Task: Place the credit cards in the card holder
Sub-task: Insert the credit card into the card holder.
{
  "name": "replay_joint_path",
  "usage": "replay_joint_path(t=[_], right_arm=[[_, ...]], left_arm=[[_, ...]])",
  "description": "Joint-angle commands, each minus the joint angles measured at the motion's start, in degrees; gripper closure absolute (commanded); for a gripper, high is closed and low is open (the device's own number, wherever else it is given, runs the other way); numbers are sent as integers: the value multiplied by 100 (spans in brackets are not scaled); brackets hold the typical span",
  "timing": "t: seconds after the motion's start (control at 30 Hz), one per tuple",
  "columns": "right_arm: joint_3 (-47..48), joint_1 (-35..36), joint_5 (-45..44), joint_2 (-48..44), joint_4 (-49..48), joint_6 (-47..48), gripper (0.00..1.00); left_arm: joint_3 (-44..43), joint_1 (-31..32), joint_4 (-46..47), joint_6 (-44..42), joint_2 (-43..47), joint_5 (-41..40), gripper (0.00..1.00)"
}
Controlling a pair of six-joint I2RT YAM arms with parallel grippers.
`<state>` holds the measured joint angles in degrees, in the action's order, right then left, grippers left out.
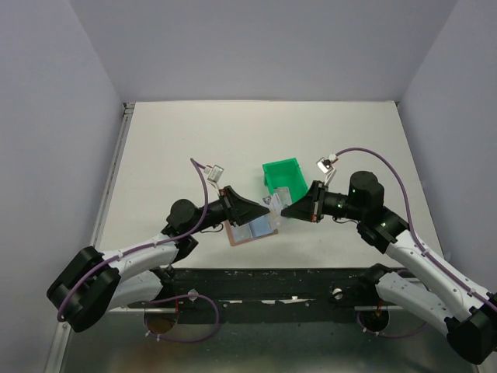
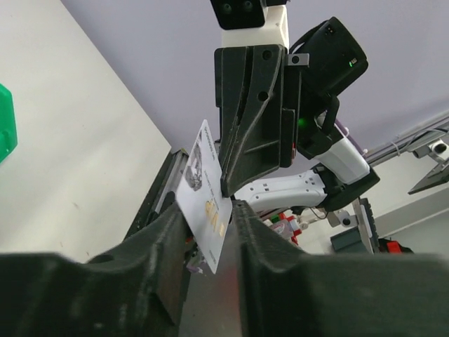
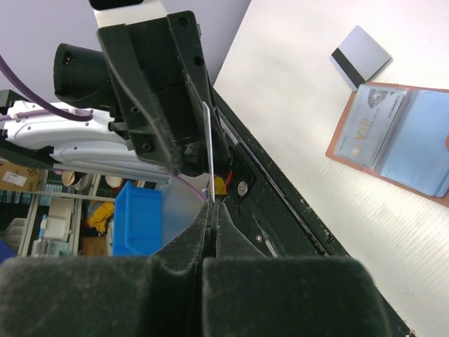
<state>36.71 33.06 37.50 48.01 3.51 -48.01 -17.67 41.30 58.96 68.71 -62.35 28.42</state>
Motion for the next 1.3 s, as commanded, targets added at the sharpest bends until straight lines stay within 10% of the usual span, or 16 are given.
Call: replay_joint_path(t=[0.0,0.23,0.43,1.27], right_arm=[[-102,25,206,59,-201,-51,100],[-24,25,171,42,0,186,94],[117,16,109,-37,326,485,66],[539,25,12,-371,1205,1233,73]], left_arm=[[-184,124,598,2,-251,-153,69],[-228,229,1047,195,-620,-48,100],[-298,308,1197,266,-779,110,100],[-896,599,204,-77,-1025,743,100]])
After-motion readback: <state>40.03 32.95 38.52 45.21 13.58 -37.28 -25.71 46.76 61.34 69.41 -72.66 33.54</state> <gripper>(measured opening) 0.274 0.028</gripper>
